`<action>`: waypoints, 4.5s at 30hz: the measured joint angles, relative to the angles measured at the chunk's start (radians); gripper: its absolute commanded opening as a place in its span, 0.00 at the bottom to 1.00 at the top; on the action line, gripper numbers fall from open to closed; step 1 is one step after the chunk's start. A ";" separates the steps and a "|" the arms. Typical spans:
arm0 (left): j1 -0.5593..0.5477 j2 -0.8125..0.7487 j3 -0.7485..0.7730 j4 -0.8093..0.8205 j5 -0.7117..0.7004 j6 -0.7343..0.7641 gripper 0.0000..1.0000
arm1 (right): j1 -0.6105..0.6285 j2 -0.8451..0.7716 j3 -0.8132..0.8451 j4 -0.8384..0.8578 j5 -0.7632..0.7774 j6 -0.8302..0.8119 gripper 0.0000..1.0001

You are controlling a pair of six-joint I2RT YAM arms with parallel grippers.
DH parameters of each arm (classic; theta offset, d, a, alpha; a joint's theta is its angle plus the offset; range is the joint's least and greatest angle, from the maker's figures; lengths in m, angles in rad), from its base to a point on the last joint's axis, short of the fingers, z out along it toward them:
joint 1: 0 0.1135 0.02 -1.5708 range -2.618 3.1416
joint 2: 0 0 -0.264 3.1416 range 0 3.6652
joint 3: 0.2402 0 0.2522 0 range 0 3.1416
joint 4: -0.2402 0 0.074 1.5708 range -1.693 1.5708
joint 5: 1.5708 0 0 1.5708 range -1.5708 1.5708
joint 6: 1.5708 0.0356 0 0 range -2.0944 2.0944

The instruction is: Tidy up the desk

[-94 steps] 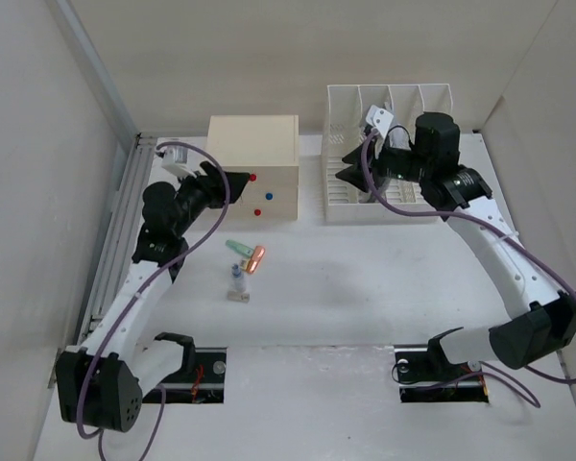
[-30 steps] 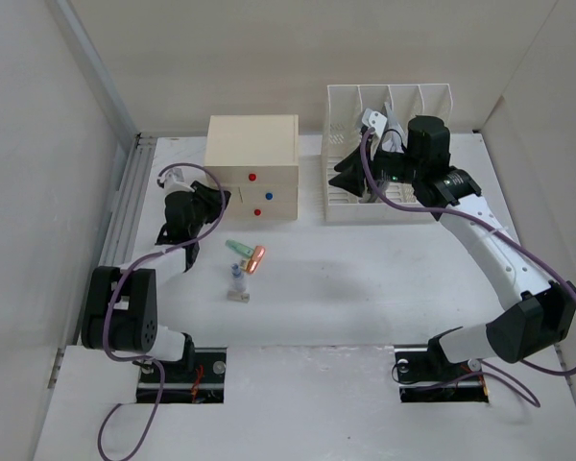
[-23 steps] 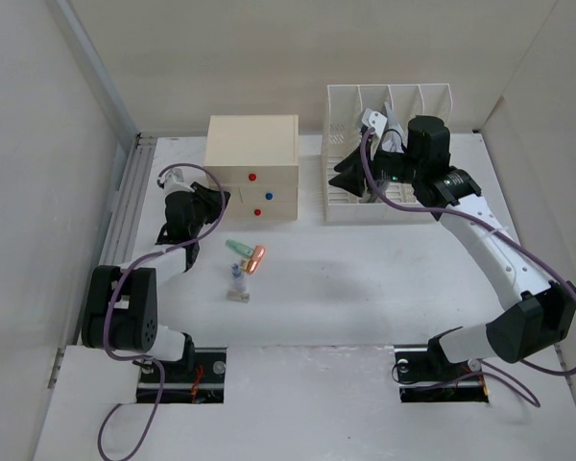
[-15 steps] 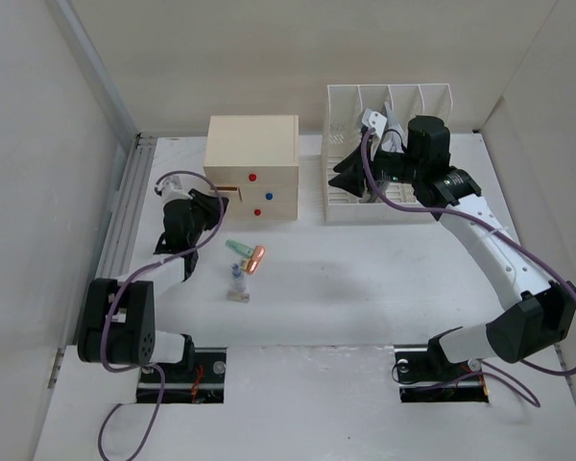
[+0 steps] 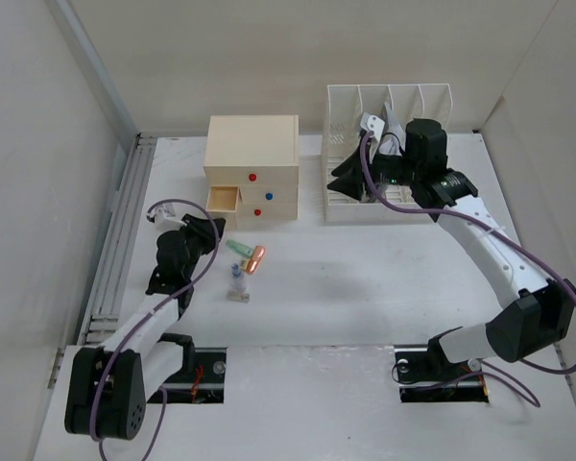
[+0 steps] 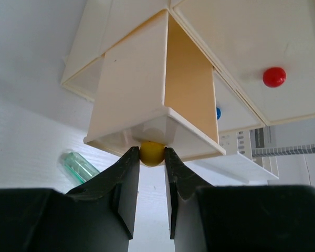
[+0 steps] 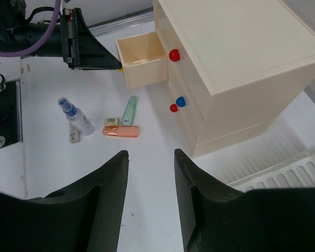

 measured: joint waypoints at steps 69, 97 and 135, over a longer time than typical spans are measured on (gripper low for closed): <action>-0.024 -0.679 0.451 -0.862 -0.273 0.282 0.92 | 0.587 0.608 0.114 0.127 0.130 -0.220 0.73; -0.024 -0.689 0.451 -0.870 -0.284 0.282 0.92 | 0.616 0.689 0.159 0.119 0.158 -0.197 0.28; -0.024 -0.764 0.578 -0.967 -0.370 0.239 0.92 | 0.643 0.603 0.665 -0.142 0.584 -0.401 0.10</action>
